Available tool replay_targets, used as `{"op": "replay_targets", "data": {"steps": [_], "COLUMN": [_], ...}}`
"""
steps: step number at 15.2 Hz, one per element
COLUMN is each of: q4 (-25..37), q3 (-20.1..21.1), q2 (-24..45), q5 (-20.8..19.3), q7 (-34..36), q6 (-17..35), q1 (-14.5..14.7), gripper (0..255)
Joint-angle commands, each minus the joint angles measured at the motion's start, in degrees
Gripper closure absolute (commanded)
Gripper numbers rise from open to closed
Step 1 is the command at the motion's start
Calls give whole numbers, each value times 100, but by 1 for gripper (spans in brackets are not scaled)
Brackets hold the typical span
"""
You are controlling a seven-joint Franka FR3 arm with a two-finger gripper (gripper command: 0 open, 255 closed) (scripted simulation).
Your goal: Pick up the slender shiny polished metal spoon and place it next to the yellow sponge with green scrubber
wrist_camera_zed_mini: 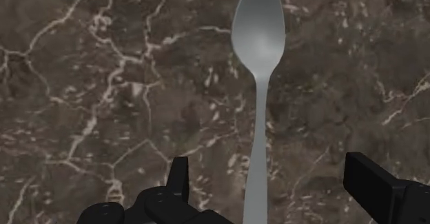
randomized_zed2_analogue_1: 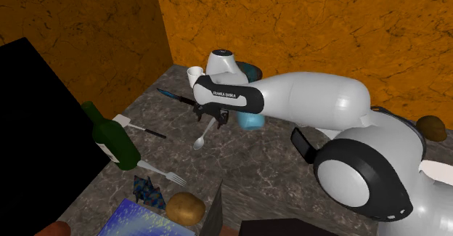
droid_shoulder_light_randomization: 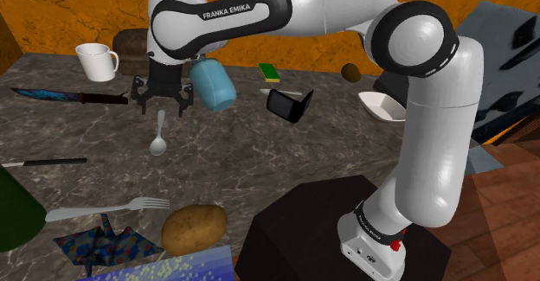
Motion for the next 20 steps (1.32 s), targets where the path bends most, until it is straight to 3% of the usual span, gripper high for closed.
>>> {"op": "replay_targets", "data": {"steps": [1, 7, 15, 16, 20], "q4": [135, -7, -4, -4, -6], "q3": [-29, -60, -60, -60, -60], "q2": [193, 386, 387, 387, 389], "q5": [-49, -109, -109, -109, -109], "q7": [81, 115, 115, 115, 115], "q6": [43, 376, 374, 374, 378], "q1": [75, 145, 145, 145, 145], "gripper": [0, 0, 0, 255, 255]}}
